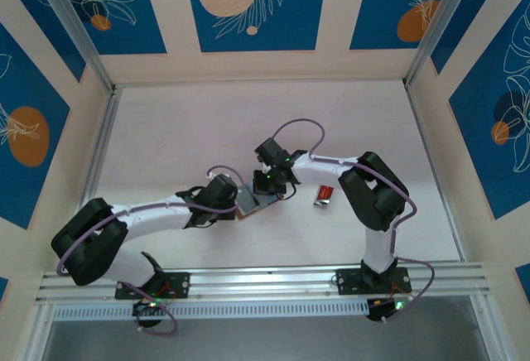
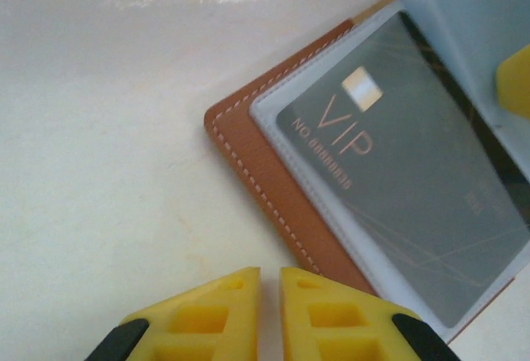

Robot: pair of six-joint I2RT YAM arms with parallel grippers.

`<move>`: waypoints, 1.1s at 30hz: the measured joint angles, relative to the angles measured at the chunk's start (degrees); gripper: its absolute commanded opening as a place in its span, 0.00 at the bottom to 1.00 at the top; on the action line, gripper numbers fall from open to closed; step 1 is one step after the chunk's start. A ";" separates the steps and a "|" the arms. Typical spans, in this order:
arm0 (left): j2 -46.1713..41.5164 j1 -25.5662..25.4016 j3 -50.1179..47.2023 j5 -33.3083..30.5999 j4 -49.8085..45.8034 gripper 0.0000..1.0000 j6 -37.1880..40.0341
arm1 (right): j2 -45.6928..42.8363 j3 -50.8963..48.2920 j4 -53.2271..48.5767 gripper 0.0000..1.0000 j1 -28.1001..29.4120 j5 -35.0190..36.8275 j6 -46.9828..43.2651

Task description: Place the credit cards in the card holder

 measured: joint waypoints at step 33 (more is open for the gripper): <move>4.98 -0.68 3.08 -0.24 -3.13 0.10 -1.07 | 0.55 5.22 -8.68 0.04 3.87 1.57 -6.43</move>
